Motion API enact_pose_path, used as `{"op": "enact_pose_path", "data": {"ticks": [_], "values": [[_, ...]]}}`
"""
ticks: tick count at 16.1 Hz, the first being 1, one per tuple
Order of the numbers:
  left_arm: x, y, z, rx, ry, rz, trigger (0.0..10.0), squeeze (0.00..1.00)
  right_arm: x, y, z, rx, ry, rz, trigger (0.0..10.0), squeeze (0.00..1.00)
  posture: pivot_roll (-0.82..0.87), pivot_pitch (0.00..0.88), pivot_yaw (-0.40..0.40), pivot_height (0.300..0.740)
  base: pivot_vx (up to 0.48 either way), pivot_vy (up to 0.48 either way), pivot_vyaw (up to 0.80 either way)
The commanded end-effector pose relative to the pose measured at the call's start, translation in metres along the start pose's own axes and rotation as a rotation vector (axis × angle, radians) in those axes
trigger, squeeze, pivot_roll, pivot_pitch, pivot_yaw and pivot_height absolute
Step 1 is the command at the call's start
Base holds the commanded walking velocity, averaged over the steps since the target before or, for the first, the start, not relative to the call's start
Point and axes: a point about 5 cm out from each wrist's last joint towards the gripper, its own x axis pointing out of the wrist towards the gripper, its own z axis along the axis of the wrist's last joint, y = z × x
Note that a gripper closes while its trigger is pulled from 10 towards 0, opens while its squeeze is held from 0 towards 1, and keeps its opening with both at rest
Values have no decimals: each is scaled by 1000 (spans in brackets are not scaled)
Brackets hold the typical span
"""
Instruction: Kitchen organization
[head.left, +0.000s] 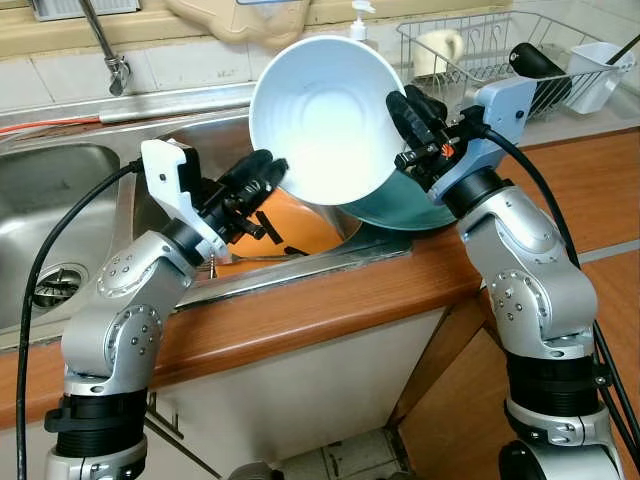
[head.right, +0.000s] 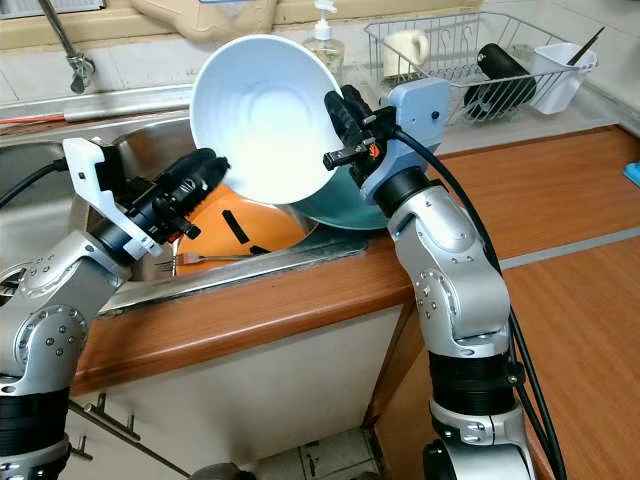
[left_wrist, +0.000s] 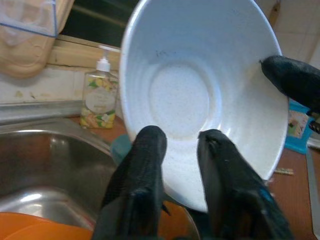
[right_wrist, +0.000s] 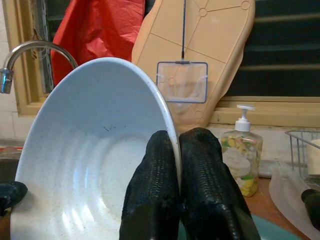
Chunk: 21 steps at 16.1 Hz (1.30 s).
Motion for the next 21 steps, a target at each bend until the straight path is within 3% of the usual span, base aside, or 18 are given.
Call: {"op": "enact_pose_path", "data": {"ticks": [1, 7, 12, 13, 14, 15, 19, 21], "values": [[-1, 4, -1, -5, 12, 37, 0, 0, 1, 12, 12, 22, -62, 70, 0, 0, -16, 0, 49, 740, 0, 0, 0], [-8, 16, -4, 34, 42, 139, 0, 0, 1, 15, 11, 43, -70, 78, 0, 0, -5, 0, 49, 740, 0, 0, 0], [-12, 15, -6, 26, 51, 135, 0, 0, 0, 17, 11, 49, -70, 87, 0, 0, 0, 0, 46, 740, 0, 0, 0], [-14, 16, -6, 42, 44, 165, 745, 0, 0, 15, 8, 40, -51, 81, 0, 0, 1, 0, 43, 740, 0, 0, 0], [-17, 19, -4, 60, 26, 202, 10000, 0, 0, 13, 4, 24, -27, 61, 0, 0, 3, 0, 41, 740, 0, 0, 0], [-20, 21, -2, 66, 12, 216, 10000, 1000, 0, 11, 1, 20, -16, 43, 0, 0, 4, 0, 40, 740, 0, 0, 0], [-26, 25, 1, 72, -4, 251, 10000, 1000, -1, 10, 0, 25, -14, 32, 0, 0, 6, 0, 42, 740, 0, 0, 0], [-25, 28, 2, 25, -42, 281, 10000, 1000, -1, 12, 1, 23, -22, 38, 0, 0, 7, 0, 43, 740, 0, 0, 0]]}}
